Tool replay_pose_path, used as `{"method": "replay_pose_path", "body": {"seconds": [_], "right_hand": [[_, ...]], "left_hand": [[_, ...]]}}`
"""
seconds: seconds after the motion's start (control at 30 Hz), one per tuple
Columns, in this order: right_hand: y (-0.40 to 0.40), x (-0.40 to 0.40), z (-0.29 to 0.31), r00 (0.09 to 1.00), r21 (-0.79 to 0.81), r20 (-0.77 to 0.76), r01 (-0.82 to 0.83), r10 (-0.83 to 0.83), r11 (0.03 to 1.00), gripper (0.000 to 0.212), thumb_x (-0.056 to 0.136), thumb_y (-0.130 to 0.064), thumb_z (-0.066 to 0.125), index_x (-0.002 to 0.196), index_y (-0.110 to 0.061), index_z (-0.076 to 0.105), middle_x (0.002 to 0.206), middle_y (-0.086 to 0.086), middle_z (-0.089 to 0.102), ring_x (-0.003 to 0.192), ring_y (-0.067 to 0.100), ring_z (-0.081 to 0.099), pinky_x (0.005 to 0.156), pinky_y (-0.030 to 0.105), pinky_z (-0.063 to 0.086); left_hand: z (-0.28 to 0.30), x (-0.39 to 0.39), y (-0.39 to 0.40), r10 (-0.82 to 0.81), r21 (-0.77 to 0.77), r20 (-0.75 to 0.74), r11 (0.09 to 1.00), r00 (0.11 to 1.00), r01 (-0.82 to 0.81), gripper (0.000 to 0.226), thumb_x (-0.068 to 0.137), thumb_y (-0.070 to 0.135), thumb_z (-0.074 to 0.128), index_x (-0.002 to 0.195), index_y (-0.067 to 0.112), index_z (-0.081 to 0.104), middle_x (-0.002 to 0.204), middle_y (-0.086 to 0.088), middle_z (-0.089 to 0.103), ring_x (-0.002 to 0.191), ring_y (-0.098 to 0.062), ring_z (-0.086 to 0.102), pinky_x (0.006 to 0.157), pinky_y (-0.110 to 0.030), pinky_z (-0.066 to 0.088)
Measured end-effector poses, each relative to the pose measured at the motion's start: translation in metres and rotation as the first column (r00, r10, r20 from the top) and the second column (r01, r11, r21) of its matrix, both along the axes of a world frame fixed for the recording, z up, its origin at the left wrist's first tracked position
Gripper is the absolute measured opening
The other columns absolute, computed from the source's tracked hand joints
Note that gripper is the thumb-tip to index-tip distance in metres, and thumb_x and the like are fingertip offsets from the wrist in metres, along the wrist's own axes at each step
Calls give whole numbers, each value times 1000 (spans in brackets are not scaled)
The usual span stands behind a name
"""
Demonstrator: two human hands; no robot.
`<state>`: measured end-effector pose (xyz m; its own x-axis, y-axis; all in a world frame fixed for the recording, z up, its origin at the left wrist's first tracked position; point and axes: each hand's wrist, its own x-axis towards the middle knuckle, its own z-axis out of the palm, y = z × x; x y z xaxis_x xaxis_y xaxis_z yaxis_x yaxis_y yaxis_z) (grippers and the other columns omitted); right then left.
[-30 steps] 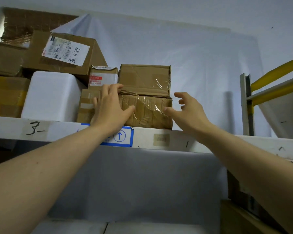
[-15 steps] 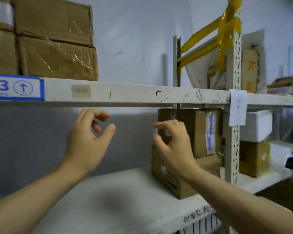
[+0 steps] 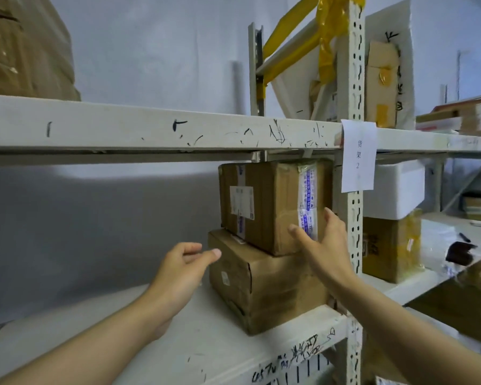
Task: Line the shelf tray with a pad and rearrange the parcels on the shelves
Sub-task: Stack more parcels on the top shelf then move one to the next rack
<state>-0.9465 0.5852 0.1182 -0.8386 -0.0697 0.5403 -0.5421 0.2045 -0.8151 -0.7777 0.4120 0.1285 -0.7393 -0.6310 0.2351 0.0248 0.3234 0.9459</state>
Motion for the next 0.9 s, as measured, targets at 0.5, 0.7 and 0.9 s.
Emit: {"method": "replay_pose_path", "body": {"seconds": [0.5, 0.7, 0.9], "right_hand": [[-32, -63, 44, 969, -101, 134, 220, -206, 970, 89, 91, -60, 59, 152, -6, 24, 160, 17, 25, 148, 35, 19, 119, 51, 16], [-24, -74, 50, 978, -114, 207, 38, -13, 993, 84, 87, -78, 46, 150, -22, 40, 155, 15, 34, 145, 37, 23, 118, 58, 22], [-20, -74, 59, 901, -342, 311, -192, 303, 920, 92, 74, -86, 52, 136, -18, 41, 128, 6, 47, 129, 31, 43, 111, 59, 35]], "left_hand": [[24, -91, 34, -152, -24, 22, 988, 988, 152, 92, 87, 61, 59, 159, 29, 12, 163, 4, 25, 148, -18, 27, 118, -39, 24], [28, -99, 32, -153, -14, -5, 988, 988, 153, 112, 57, 96, 51, 152, 45, 23, 158, 8, 36, 142, -20, 39, 116, -52, 31], [36, -92, 29, -11, 285, -35, 958, 999, 20, 71, 86, 80, 29, 127, 30, 59, 122, -3, 68, 115, -25, 60, 109, -59, 37]]}}
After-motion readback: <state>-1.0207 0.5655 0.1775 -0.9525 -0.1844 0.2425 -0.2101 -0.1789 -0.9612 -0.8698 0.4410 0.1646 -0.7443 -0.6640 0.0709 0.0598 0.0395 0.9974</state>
